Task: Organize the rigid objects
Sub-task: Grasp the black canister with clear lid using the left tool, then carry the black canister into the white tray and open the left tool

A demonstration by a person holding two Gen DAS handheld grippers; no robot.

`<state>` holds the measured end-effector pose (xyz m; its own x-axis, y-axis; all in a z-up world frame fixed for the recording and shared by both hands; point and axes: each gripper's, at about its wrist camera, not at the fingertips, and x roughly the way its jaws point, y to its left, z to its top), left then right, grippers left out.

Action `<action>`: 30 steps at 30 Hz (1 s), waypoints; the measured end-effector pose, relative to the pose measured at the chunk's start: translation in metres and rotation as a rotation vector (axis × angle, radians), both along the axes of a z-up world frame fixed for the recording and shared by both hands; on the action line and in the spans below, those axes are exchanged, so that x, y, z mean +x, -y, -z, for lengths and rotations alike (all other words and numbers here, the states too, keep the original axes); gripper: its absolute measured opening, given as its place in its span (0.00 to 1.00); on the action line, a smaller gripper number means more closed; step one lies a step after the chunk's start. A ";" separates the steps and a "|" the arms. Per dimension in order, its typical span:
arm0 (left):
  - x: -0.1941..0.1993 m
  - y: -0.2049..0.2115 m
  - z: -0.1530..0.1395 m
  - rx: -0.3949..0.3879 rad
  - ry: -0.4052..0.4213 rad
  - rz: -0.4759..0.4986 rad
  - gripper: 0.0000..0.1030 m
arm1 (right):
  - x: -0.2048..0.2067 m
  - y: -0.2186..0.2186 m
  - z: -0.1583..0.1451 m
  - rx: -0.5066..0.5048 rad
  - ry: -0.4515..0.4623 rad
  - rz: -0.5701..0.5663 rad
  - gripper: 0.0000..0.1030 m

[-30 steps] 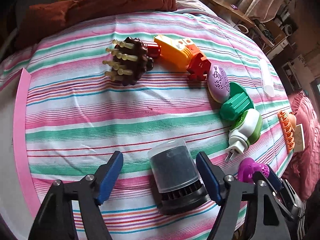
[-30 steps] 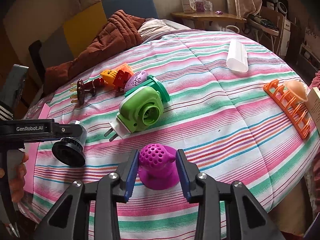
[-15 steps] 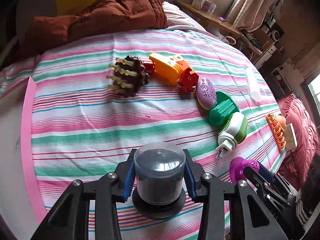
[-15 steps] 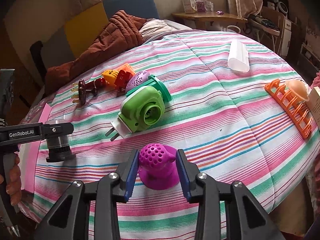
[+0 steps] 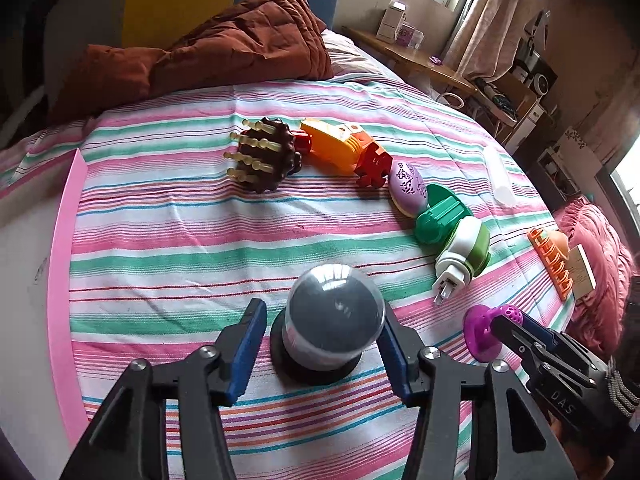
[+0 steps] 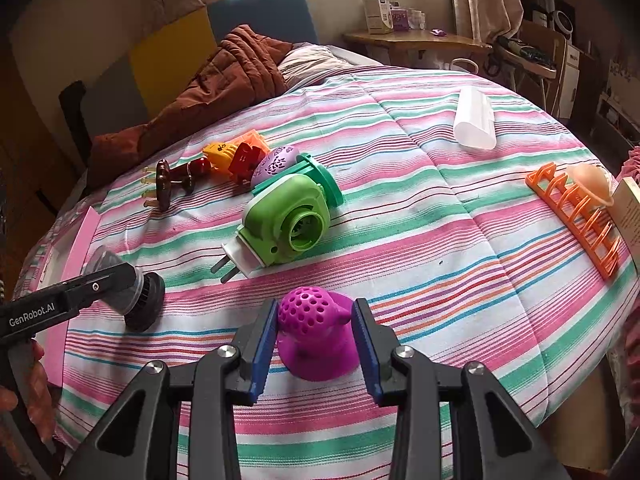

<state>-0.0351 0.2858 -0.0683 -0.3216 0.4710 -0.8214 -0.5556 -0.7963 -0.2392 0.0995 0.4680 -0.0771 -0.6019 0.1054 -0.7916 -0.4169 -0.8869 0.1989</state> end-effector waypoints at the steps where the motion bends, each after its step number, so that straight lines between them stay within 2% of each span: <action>1: 0.000 0.000 0.000 0.002 0.002 -0.002 0.54 | 0.000 0.000 0.000 0.001 0.000 -0.001 0.36; 4: -0.002 -0.001 -0.001 0.012 -0.003 0.010 0.53 | 0.000 0.000 0.000 0.006 -0.005 0.000 0.36; 5: -0.001 -0.002 -0.002 0.009 -0.009 0.020 0.44 | 0.000 0.000 0.000 0.010 -0.006 -0.002 0.36; 6: 0.001 -0.003 -0.003 -0.001 -0.022 0.029 0.43 | 0.000 0.001 0.000 0.012 -0.007 -0.003 0.36; 9: 0.004 -0.002 -0.005 -0.022 -0.057 0.040 0.42 | 0.001 0.001 0.000 0.014 -0.008 -0.002 0.36; 14: 0.001 0.016 -0.011 0.013 -0.034 0.012 0.42 | 0.002 0.010 -0.008 0.036 -0.027 -0.018 0.36; 23: -0.012 0.078 -0.042 0.085 -0.056 -0.059 0.42 | -0.008 0.044 -0.016 0.012 -0.038 -0.088 0.36; 30: -0.050 0.141 -0.053 0.057 -0.095 -0.177 0.42 | -0.027 0.078 -0.026 -0.026 -0.067 -0.145 0.36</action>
